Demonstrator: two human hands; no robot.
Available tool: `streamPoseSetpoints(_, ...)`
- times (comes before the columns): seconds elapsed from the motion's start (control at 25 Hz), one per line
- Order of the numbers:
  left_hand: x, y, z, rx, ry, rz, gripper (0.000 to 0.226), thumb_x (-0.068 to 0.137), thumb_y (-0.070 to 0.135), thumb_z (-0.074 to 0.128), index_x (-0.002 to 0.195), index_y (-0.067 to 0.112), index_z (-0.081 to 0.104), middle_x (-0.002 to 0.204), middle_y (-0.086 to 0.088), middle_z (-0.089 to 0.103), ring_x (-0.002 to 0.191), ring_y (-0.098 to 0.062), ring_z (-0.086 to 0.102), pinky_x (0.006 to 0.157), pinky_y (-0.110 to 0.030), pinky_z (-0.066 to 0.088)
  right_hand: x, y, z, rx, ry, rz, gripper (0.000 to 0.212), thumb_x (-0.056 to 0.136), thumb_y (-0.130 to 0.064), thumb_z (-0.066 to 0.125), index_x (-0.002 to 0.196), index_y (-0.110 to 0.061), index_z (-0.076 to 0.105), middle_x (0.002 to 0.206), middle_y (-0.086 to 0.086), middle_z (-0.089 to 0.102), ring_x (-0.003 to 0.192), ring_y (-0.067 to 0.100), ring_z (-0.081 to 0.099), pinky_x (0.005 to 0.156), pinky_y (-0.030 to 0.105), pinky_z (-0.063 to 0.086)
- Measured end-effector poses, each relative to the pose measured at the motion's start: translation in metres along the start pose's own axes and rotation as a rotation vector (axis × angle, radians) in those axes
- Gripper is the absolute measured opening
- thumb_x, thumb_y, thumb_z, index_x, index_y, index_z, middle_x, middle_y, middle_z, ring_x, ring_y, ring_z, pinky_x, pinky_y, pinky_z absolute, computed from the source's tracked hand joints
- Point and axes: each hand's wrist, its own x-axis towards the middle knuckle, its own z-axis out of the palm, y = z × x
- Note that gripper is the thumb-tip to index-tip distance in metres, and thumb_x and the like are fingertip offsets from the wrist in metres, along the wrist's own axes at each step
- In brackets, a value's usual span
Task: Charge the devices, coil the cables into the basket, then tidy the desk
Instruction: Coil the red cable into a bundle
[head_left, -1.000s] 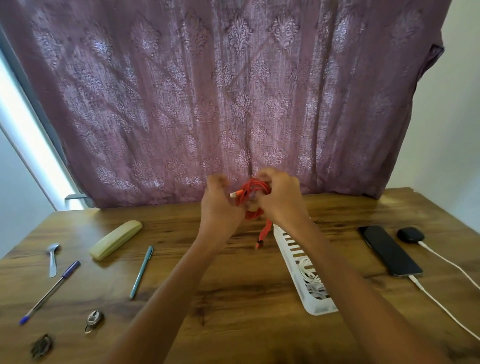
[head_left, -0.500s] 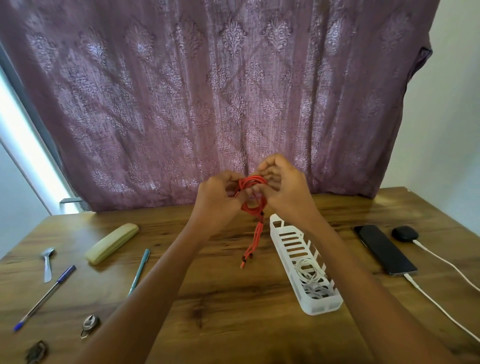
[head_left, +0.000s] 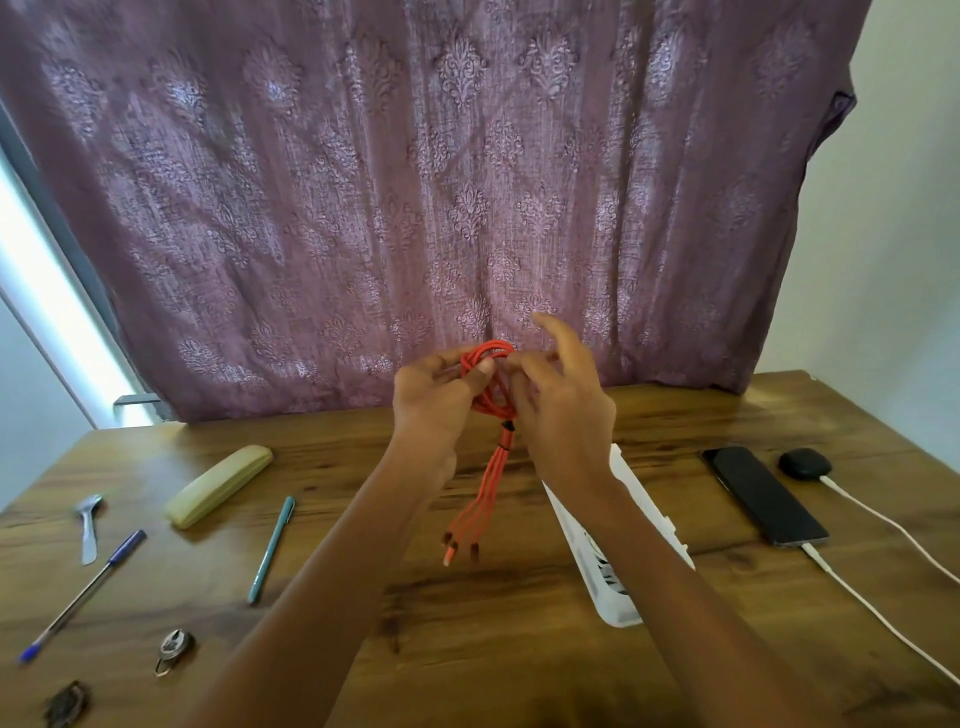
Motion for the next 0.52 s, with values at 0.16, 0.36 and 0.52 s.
streamPoseSetpoints(0.16,0.003,0.003,-0.003,-0.051,0.061,-0.011,0.017,0.082,0.003,0.066,0.098,0.009,0.066,0.078,-0.001,0.068,0.067,-0.006,0.062,0.065,-0.016,0.05,-0.011,-0.007,0.001,0.092,-0.228,0.178,0.025,0.086,-0.037,0.056,0.108,-0.03,0.068,0.142,-0.005,0.041,0.119,0.015,0.042,0.075,0.025,0.042)
streamPoseSetpoints(0.36,0.002,-0.003,-0.013,0.12,0.002,0.11,0.023,0.08,0.002,0.068,0.085,0.025,0.063,0.07,0.008,0.069,0.067,-0.007,0.066,0.07,-0.022,0.055,0.014,-0.009,0.001,0.314,-0.369,0.379,0.021,0.085,-0.026,0.066,0.071,-0.011,0.066,0.085,-0.007,0.04,0.079,0.005,0.046,0.062,0.018,0.033)
streamPoseSetpoints(0.52,0.001,-0.005,-0.019,0.509,-0.023,0.382,0.025,0.076,0.011,0.074,0.096,0.024,0.067,0.077,0.016,0.066,0.074,0.006,0.062,0.074,-0.005,0.047,0.03,-0.007,-0.006,0.704,-0.506,0.807,0.031,0.088,-0.021,0.06,0.058,-0.015,0.055,0.072,-0.002,0.047,0.064,0.012,0.042,0.065,0.026,0.031)
